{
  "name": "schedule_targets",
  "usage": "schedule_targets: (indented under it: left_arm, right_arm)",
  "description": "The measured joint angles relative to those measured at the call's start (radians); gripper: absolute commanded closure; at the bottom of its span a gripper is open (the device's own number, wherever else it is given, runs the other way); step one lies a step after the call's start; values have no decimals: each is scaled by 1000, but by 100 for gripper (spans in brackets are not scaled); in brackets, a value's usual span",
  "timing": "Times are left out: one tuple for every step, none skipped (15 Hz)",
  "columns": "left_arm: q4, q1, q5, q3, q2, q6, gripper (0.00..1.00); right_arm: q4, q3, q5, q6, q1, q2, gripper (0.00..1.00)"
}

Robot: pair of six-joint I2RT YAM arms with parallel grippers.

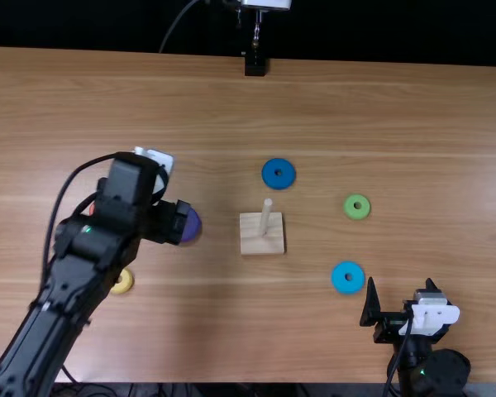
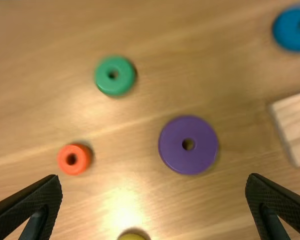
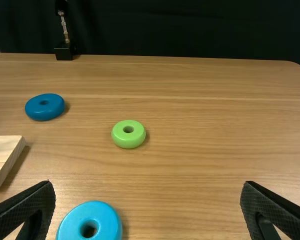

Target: Build the Hanoi tower: stack the rings onto the peg from bottom to top in this color order: purple, dark blue, light blue, dark green, light green, yellow, orange.

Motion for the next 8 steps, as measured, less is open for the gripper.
schedule_targets:
  left_arm:
    - [-2, -14, 3, 0, 76, 1, 0]
    - [-3, -22, 4, 0, 131, 2, 0]
    - [-5, -26, 6, 0, 173, 2, 0]
    - [-4, -26, 6, 0, 201, 3, 0]
    - [0, -30, 6, 0, 222, 4, 0]
    - [6, -30, 7, 0, 242, 4, 0]
    - [7, -30, 6, 6, 263, 7, 0]
    - [9, -30, 6, 11, 279, 8, 0]
  right_arm:
    - [0, 0, 0, 0, 0, 0, 0]
    - [0, 0, 0, 1, 0, 0, 0]
    - [0, 0, 0, 1, 0, 0, 0]
    - [0, 0, 0, 0, 0, 0, 0]
    - [0, 0, 0, 0, 0, 0, 0]
    - [0, 0, -1, 0, 0, 0, 0]
    - [0, 0, 0, 0, 0, 0, 0]
    - [1, 0, -1, 0, 0, 0, 0]
